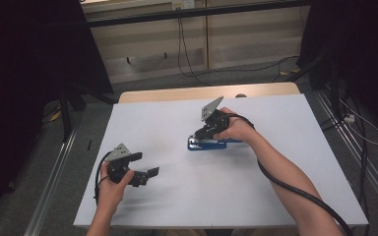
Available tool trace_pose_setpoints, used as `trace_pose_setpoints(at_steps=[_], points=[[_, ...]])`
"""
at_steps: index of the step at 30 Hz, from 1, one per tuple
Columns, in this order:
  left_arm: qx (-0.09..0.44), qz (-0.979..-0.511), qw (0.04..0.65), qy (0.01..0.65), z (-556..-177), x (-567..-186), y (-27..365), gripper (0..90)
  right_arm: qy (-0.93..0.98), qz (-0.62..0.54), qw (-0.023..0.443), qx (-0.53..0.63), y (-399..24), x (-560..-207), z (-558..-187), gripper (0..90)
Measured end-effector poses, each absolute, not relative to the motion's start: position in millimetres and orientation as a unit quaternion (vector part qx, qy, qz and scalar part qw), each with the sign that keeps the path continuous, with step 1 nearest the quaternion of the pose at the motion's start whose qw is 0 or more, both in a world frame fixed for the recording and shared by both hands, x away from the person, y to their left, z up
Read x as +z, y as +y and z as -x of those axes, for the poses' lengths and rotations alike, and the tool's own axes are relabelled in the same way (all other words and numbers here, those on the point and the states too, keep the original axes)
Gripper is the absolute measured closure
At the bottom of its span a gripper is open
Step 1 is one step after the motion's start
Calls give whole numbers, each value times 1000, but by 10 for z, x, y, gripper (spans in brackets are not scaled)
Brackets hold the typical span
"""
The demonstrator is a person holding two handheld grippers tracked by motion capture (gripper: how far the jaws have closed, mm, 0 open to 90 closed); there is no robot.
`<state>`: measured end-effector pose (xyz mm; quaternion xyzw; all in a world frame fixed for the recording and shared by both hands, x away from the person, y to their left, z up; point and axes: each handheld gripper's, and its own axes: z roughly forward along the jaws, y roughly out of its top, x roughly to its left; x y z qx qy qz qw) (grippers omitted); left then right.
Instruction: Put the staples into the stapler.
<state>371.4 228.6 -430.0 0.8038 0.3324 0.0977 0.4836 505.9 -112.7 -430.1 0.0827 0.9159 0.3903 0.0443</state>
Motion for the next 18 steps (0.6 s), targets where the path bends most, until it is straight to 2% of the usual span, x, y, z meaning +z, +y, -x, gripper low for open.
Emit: trace_pose_setpoints(at_steps=[18], points=[[98, -804, 483, 332, -3715, -4299, 2289, 49, 916, -85, 40, 389, -1089, -4295, -5071, 795]])
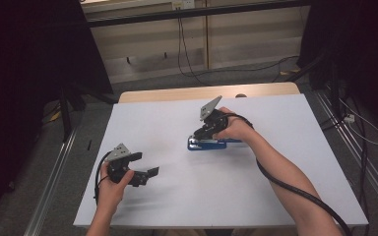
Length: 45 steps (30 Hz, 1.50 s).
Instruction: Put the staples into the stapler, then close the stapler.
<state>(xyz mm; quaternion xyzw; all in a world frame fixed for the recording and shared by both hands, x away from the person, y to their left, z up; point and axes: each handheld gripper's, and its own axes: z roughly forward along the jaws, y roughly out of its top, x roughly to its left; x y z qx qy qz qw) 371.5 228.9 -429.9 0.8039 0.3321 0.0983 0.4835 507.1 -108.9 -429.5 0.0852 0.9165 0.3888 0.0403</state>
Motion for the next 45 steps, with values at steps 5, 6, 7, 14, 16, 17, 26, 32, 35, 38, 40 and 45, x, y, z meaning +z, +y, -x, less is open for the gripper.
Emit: trace_pose_setpoints(at_steps=[5, 6, 7, 14, 16, 17, 26, 32, 35, 38, 40, 45], points=[[97, -804, 484, 333, -3714, -4301, 2288, 48, 915, -87, 40, 391, -1076, -4300, -5076, 794], [98, -804, 484, 333, -3714, -4300, 2286, 48, 915, -87, 39, 392, -1072, -4301, -5077, 794], [97, -804, 484, 332, -3715, -4300, 2285, 48, 915, -86, 39, 392, -1067, -4302, -5081, 792], [98, -804, 484, 332, -3715, -4298, 2288, 48, 913, -97, 44, 394, -1059, -4310, -5066, 674], [98, -803, 485, 333, -3712, -4296, 2284, 48, 911, -103, 47, 397, -1079, -4305, -5060, 636], [97, -803, 486, 333, -3712, -4295, 2282, 48, 909, -104, 47, 400, -1087, -4302, -5054, 632], [91, -805, 488, 326, -3726, -4293, 2230, 48, 898, -147, 64, 410, -1273, -4237, -4937, 483], [92, -807, 487, 322, -3742, -4281, 2181, 49, 885, -183, 72, 421, -1452, -4196, -4823, 367], [90, -808, 488, 318, -3753, -4281, 2157, 48, 879, -204, 83, 424, -1533, -4177, -4756, 295], [86, -809, 488, 316, -3764, -4285, 2132, 48, 868, -227, 99, 430, -1632, -4160, -4664, 207], [86, -809, 490, 313, -3771, -4276, 2110, 48, 863, -238, 104, 433, -1684, -4152, -4617, 182], [83, -812, 490, 306, -3790, -4275, 2047, 48, 856, -264, 122, 427, -1827, -4152, -4489, 141]])
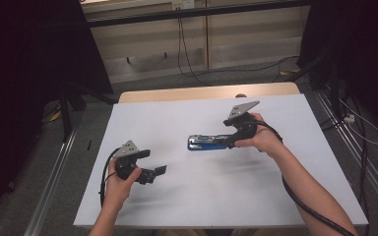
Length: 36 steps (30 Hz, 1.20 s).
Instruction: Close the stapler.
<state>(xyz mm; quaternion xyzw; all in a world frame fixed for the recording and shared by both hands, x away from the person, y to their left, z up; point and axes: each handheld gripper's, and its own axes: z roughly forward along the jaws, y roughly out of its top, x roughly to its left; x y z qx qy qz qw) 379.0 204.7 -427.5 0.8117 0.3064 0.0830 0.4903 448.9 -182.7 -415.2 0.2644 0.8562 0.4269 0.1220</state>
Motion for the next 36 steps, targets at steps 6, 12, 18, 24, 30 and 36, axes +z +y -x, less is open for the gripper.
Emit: trace_pose_setpoints(at_steps=[6, 12, 18, 24, 30, 36], points=[[77, -815, 490, 302, -3824, -4282, 1936, 48, 845, -292, 142, 426, -1980, -4196, -4339, 118], [74, -818, 486, 300, -3868, -4292, 1819, 48, 829, -323, 155, 429, -2130, -4239, -4206, 97], [69, -816, 485, 307, -3947, -4308, 1672, 60, 805, -367, 165, 435, -2284, -4252, -4088, 119], [79, -815, 485, 308, -4011, -4308, 1519, 143, 790, -395, 187, 429, -2405, -4265, -3996, 222], [84, -818, 481, 304, -4116, -4334, 1393, 439, 778, -416, 197, 428, -2573, -4249, -3896, 435], [87, -822, 474, 304, -4225, -4372, 1252, 646, 769, -431, 205, 425, -2682, -4291, -3849, 622]])
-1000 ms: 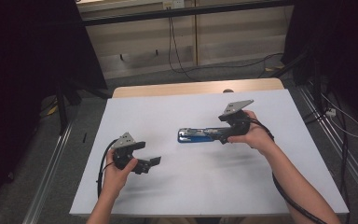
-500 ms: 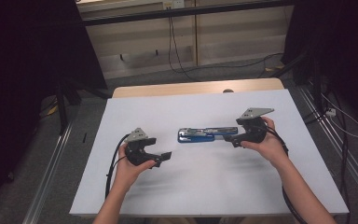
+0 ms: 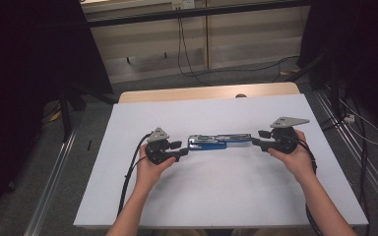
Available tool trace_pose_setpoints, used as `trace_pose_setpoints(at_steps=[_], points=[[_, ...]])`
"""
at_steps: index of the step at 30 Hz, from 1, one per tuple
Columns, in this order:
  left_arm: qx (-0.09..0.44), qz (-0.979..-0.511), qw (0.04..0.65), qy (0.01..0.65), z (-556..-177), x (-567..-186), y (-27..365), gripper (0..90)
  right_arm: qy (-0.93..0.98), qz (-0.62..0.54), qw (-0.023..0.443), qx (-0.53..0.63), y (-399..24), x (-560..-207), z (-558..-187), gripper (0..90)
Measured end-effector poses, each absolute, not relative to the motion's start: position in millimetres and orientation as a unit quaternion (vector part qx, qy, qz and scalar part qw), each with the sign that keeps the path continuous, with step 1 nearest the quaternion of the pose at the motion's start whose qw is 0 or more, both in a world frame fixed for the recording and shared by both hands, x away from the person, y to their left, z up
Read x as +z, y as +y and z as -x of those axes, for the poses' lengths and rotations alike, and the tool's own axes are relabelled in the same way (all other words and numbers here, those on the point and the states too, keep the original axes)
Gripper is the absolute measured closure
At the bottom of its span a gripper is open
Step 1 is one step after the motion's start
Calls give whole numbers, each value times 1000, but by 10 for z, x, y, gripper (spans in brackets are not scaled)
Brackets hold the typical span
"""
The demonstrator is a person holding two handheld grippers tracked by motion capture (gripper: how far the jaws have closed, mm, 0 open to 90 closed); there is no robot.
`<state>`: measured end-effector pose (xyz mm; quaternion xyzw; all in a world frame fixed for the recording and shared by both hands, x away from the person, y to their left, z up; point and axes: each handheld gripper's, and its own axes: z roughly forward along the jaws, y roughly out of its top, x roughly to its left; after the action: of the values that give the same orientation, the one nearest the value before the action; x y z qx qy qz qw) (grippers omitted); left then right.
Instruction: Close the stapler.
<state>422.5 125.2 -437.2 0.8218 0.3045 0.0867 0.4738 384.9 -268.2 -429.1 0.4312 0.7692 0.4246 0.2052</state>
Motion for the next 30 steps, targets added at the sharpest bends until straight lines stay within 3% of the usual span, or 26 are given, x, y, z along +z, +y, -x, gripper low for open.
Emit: trace_pose_setpoints(at_steps=[5, 11, 30], points=[[90, -824, 468, 304, -4301, -4414, 1185, 816, 772, -433, 211, 415, -2717, -4377, -3833, 774], [98, -830, 456, 306, -4363, -4496, 1178, 894, 777, -437, 211, 400, -2704, -4464, -3854, 882], [116, -836, 448, 294, -4447, -4574, 1009, 900, 791, -426, 197, 393, -2630, -4547, -3907, 900]])
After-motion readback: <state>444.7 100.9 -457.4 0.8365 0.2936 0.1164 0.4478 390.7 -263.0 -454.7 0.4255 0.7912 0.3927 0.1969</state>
